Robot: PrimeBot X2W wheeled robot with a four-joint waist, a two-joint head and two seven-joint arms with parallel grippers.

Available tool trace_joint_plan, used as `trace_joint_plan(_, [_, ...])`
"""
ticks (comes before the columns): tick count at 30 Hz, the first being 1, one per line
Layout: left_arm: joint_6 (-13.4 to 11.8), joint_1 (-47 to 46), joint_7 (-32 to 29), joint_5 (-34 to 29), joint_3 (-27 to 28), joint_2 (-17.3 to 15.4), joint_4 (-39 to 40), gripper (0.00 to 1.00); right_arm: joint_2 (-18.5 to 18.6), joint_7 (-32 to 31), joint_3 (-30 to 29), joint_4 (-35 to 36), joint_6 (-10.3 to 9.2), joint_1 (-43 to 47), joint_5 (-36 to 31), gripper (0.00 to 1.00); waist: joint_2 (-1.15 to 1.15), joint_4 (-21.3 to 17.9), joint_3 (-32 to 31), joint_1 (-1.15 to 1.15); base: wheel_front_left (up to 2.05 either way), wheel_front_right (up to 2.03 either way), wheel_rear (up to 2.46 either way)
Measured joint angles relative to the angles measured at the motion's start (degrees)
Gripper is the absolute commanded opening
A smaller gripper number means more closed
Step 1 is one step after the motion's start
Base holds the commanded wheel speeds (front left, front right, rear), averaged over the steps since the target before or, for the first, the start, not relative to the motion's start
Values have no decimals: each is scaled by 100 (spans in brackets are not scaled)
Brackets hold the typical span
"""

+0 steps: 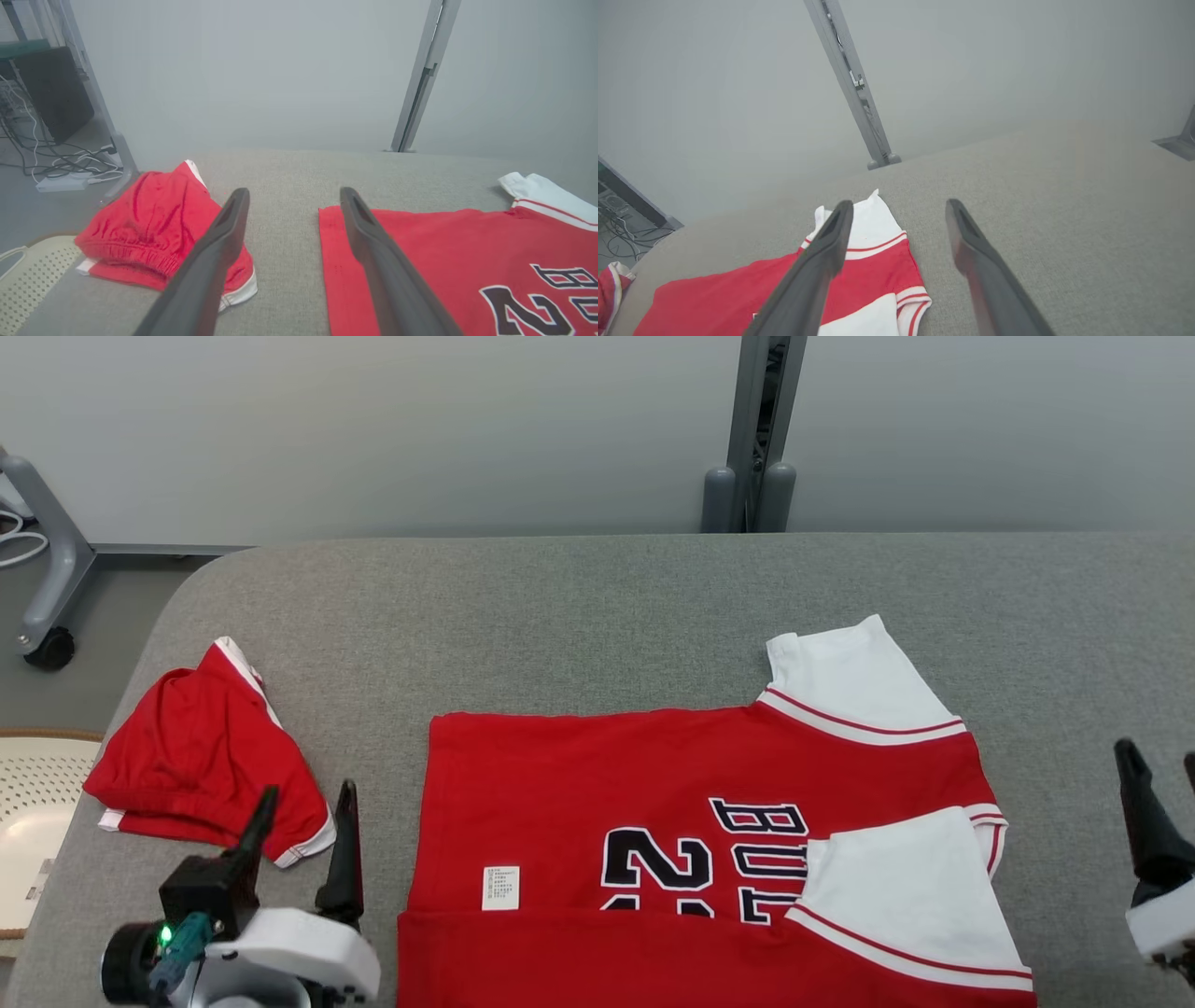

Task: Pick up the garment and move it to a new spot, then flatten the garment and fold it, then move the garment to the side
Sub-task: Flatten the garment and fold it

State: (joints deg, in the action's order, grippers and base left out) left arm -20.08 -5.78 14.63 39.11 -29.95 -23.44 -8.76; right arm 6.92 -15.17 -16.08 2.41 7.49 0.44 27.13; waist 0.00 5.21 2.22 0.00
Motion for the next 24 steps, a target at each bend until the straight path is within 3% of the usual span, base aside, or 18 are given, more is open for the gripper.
trace_joint_plan(6, [-13,-302,36,-943,535,414,337,100,225,1585,638,192,0,-243,-168,100,0,-34,79,0,0,0,0])
trace_joint_plan(11, [183,-238,36,-1653,910,904,534,100,196,2447,1055,183,0,-286,-416,100,0,-108,133,0,0,0,0])
trace_joint_plan(13, [349,-110,36,-1701,1135,1238,603,100,133,2629,1209,119,0,-284,-460,100,0,-125,147,0,0,0,0])
trace_joint_plan(17, [804,199,37,-1997,1349,1583,407,100,131,2785,1474,-114,0,-248,-620,100,0,-161,165,0,0,0,0])
trace_joint_plan(24, [1254,346,37,-2295,1658,1876,54,100,131,2883,1551,-358,0,-237,-625,100,0,-164,163,0,0,0,0])
